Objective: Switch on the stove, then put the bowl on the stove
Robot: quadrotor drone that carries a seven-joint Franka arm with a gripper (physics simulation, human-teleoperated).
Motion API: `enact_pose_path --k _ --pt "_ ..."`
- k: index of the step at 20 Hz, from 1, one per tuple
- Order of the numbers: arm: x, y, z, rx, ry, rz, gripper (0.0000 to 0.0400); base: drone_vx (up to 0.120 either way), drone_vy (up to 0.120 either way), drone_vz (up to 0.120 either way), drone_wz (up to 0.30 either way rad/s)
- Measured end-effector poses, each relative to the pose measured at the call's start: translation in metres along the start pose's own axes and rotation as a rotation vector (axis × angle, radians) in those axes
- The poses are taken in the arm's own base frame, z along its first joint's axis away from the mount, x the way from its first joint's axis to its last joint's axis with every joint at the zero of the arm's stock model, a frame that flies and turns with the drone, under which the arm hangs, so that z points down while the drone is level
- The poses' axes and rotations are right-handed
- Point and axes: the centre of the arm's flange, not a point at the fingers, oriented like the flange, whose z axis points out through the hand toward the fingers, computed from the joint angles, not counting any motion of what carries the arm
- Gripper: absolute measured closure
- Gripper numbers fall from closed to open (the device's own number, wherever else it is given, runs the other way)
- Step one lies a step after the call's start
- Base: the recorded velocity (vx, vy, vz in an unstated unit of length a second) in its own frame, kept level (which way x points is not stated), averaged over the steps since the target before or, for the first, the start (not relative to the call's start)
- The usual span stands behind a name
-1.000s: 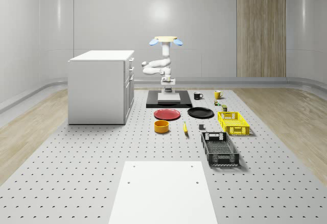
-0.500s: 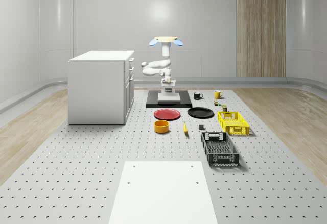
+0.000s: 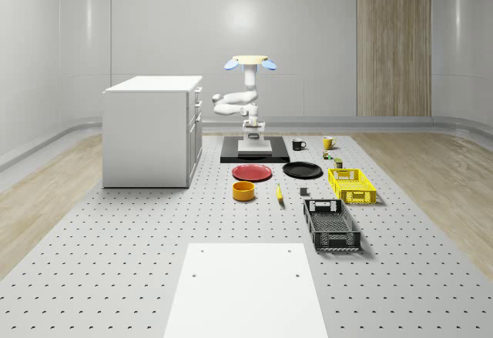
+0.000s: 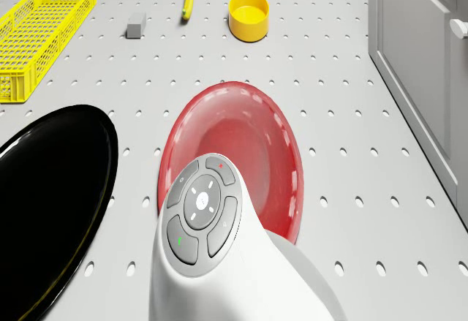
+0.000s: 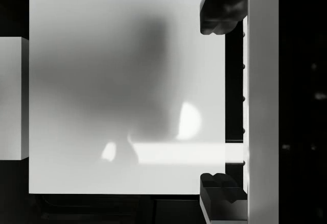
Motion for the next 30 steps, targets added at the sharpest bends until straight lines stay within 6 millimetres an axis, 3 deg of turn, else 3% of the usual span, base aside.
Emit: enact_pose_path --k 7,24,30 --pt "0.0 0.0 0.0 0.0 0.0 0.0 0.0 0.12 0.0 -0.091 0.0" --pt "0.0 0.0 0.0 0.0 0.0 0.0 0.0 0.12 0.0 0.0 0.0" --pt "0.0 0.0 0.0 0.0 0.0 0.0 0.0 0.12 0.0 -0.107 0.0"
